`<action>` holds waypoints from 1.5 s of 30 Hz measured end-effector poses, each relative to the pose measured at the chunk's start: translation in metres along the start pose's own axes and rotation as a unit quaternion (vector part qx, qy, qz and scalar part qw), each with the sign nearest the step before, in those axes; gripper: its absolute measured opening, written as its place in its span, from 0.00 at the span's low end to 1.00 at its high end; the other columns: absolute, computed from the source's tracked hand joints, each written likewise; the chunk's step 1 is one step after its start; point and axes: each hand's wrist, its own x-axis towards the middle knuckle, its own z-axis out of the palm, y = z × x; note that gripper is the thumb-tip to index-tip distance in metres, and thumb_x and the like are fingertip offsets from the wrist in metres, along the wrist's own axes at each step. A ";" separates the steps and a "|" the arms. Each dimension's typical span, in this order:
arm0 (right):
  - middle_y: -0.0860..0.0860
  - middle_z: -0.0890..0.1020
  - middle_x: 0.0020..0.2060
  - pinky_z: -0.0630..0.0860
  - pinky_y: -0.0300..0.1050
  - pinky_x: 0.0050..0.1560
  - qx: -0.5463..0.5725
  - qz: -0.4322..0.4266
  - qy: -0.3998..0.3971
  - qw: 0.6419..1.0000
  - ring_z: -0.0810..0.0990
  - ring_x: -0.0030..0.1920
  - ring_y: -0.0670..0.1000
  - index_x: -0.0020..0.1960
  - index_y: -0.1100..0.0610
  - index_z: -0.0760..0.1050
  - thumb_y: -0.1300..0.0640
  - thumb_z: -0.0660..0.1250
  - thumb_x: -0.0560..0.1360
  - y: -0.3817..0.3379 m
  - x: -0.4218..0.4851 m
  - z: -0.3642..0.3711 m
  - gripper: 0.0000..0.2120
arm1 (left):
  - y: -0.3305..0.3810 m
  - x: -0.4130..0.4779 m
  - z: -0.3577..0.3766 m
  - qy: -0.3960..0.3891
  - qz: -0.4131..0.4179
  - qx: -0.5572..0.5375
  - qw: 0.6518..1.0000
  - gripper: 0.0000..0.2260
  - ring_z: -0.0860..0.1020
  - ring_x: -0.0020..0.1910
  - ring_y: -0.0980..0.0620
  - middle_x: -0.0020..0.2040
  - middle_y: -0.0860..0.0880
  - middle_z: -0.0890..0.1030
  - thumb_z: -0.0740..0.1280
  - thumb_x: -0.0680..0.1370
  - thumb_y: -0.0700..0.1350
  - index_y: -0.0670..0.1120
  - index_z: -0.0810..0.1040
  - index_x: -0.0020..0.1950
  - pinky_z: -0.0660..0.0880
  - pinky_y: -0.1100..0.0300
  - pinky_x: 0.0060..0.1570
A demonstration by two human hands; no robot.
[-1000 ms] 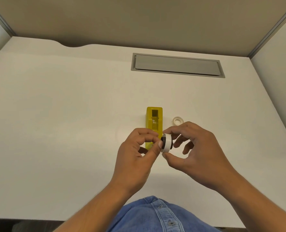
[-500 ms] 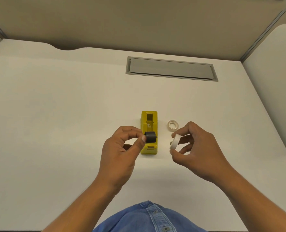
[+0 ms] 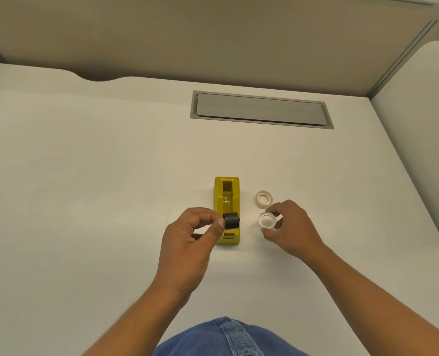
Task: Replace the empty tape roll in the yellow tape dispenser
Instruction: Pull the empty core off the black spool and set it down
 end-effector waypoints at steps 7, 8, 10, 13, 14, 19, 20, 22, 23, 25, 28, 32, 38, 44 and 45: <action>0.46 0.76 0.49 0.75 0.48 0.47 -0.062 0.029 0.006 0.998 0.78 0.48 0.51 0.53 0.48 0.76 0.47 0.71 0.67 0.013 0.012 0.010 0.16 | -0.002 0.008 0.000 0.007 -0.005 0.007 1.000 0.03 0.77 0.43 0.62 0.48 0.57 0.82 0.70 0.75 0.45 0.51 0.83 0.44 0.71 0.63 0.45; 0.46 0.77 0.49 0.76 0.48 0.47 -0.063 0.034 0.007 0.997 0.78 0.48 0.52 0.53 0.48 0.76 0.47 0.70 0.68 0.014 0.013 0.011 0.15 | -0.002 0.009 0.000 0.007 -0.007 0.008 1.000 0.03 0.77 0.43 0.61 0.48 0.57 0.82 0.70 0.75 0.45 0.51 0.83 0.45 0.71 0.63 0.45; 0.46 0.76 0.48 0.76 0.48 0.46 -0.063 0.038 0.007 0.997 0.78 0.48 0.52 0.52 0.48 0.75 0.47 0.69 0.68 0.015 0.014 0.011 0.14 | -0.002 0.012 0.000 0.008 -0.008 0.012 1.000 0.03 0.77 0.43 0.60 0.48 0.56 0.82 0.70 0.75 0.45 0.51 0.83 0.45 0.71 0.63 0.45; 0.46 0.77 0.48 0.76 0.49 0.47 -0.060 0.036 0.004 0.998 0.79 0.48 0.51 0.52 0.47 0.75 0.46 0.71 0.68 0.019 0.016 0.012 0.14 | -0.002 0.016 0.001 0.012 -0.008 0.013 1.000 0.03 0.77 0.43 0.62 0.47 0.57 0.82 0.69 0.75 0.45 0.51 0.83 0.45 0.71 0.63 0.45; 0.46 0.77 0.48 0.76 0.49 0.47 -0.056 0.036 0.003 0.998 0.79 0.48 0.51 0.51 0.47 0.75 0.46 0.71 0.67 0.020 0.016 0.012 0.14 | -0.002 0.018 0.001 0.013 -0.008 0.014 1.000 0.03 0.77 0.42 0.62 0.47 0.57 0.82 0.69 0.75 0.45 0.51 0.83 0.45 0.71 0.63 0.45; 0.43 0.76 0.51 0.75 0.45 0.48 -0.048 0.038 0.013 0.998 0.77 0.49 0.48 0.57 0.48 0.74 0.40 0.76 0.63 0.019 0.018 0.010 0.27 | 0.001 0.028 0.001 0.016 -0.016 0.026 0.999 0.03 0.77 0.43 0.59 0.47 0.57 0.82 0.69 0.75 0.45 0.52 0.82 0.46 0.71 0.63 0.46; 0.43 0.75 0.51 0.75 0.45 0.48 -0.048 0.033 0.023 0.998 0.77 0.49 0.47 0.58 0.48 0.73 0.39 0.76 0.62 0.016 0.018 0.008 0.29 | 0.002 0.029 0.001 0.017 -0.016 0.028 0.999 0.03 0.77 0.43 0.59 0.47 0.58 0.82 0.69 0.75 0.45 0.52 0.82 0.46 0.71 0.63 0.46; 0.44 0.75 0.51 0.75 0.45 0.47 -0.046 0.026 0.039 0.998 0.76 0.48 0.47 0.59 0.49 0.72 0.38 0.76 0.63 0.012 0.021 0.005 0.29 | 0.002 0.031 0.002 0.016 -0.014 0.028 0.999 0.03 0.77 0.42 0.61 0.46 0.58 0.82 0.69 0.75 0.45 0.52 0.82 0.45 0.71 0.64 0.45; 0.44 0.75 0.51 0.75 0.45 0.47 -0.041 0.024 0.044 0.998 0.76 0.48 0.47 0.59 0.49 0.72 0.38 0.75 0.64 0.010 0.024 0.003 0.29 | 0.002 0.032 0.002 0.016 -0.015 0.026 0.999 0.03 0.77 0.41 0.62 0.46 0.58 0.82 0.69 0.75 0.45 0.52 0.82 0.45 0.71 0.64 0.45; 0.44 0.75 0.51 0.73 0.44 0.46 -0.030 0.017 0.048 0.998 0.75 0.47 0.46 0.59 0.49 0.73 0.41 0.76 0.65 0.007 0.031 0.001 0.26 | 0.003 0.033 0.002 0.015 -0.016 0.025 0.999 0.03 0.76 0.41 0.62 0.46 0.58 0.82 0.69 0.75 0.45 0.52 0.82 0.45 0.70 0.64 0.45; 0.44 0.75 0.51 0.71 0.44 0.45 -0.030 -0.001 0.050 0.998 0.75 0.46 0.47 0.58 0.49 0.73 0.46 0.76 0.66 0.005 0.040 -0.001 0.24 | 0.003 0.034 0.002 0.016 -0.013 0.021 1.000 0.03 0.76 0.40 0.63 0.45 0.58 0.82 0.69 0.75 0.45 0.52 0.82 0.44 0.70 0.65 0.44; 0.48 0.76 0.54 0.75 0.47 0.50 -0.037 -0.015 0.035 0.999 0.78 0.48 0.51 0.62 0.51 0.73 0.49 0.75 0.67 0.003 0.052 0.001 0.25 | 0.002 0.034 0.002 0.013 -0.018 0.022 0.999 0.03 0.76 0.42 0.64 0.45 0.59 0.82 0.69 0.75 0.45 0.52 0.82 0.44 0.70 0.65 0.44; 0.51 0.74 0.61 0.74 0.47 0.56 -0.035 0.003 0.006 0.999 0.79 0.54 0.54 0.68 0.55 0.71 0.51 0.75 0.68 0.001 0.065 0.004 0.31 | 0.002 0.034 0.001 0.011 -0.021 0.027 0.999 0.03 0.76 0.42 0.64 0.47 0.57 0.82 0.69 0.76 0.45 0.52 0.82 0.45 0.70 0.65 0.45; 0.52 0.74 0.60 0.73 0.47 0.56 -0.086 0.009 -0.005 0.996 0.77 0.57 0.55 0.69 0.55 0.71 0.50 0.73 0.70 -0.002 0.069 0.006 0.29 | 0.002 0.033 0.002 0.010 -0.027 0.023 0.999 0.03 0.77 0.46 0.59 0.48 0.55 0.82 0.69 0.76 0.46 0.51 0.82 0.45 0.71 0.63 0.46; 0.52 0.74 0.59 0.74 0.48 0.56 -0.089 0.009 -0.005 0.996 0.77 0.57 0.55 0.68 0.55 0.72 0.51 0.73 0.70 -0.003 0.069 0.005 0.28 | 0.002 0.032 0.002 0.010 -0.028 0.023 0.999 0.03 0.77 0.46 0.60 0.48 0.56 0.82 0.69 0.76 0.46 0.51 0.82 0.45 0.71 0.63 0.47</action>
